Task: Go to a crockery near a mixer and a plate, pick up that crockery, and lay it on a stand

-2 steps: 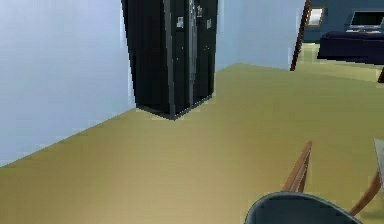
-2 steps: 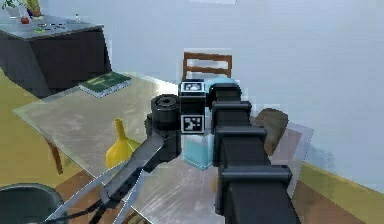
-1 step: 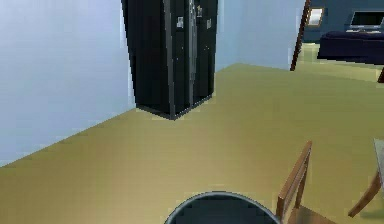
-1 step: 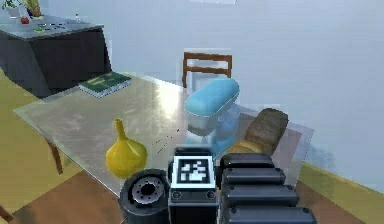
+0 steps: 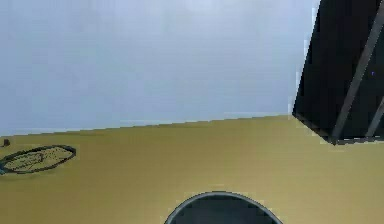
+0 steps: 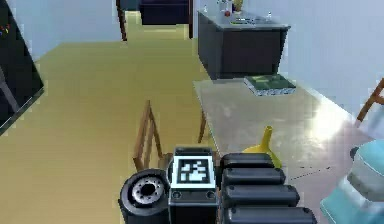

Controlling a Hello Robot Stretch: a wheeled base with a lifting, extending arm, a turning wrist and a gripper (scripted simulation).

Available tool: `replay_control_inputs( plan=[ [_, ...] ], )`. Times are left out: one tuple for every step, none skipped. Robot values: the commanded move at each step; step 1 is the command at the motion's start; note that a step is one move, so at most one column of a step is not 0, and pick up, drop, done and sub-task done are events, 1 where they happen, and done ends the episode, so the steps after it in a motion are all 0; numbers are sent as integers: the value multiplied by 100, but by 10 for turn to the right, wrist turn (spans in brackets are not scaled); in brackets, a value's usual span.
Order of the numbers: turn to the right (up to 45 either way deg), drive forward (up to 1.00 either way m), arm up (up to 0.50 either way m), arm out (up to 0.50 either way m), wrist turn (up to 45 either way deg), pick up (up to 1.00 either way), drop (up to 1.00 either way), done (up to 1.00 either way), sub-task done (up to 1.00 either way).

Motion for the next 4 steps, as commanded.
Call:
replay_control_inputs(
  plan=[
    [-450,0,0,0,0,0,0,0,0],
    [0,35,0,0,0,0,0,0,0],
    [450,0,0,0,0,0,0,0,0],
    [420,0,0,0,0,0,0,0,0]
  ],
)
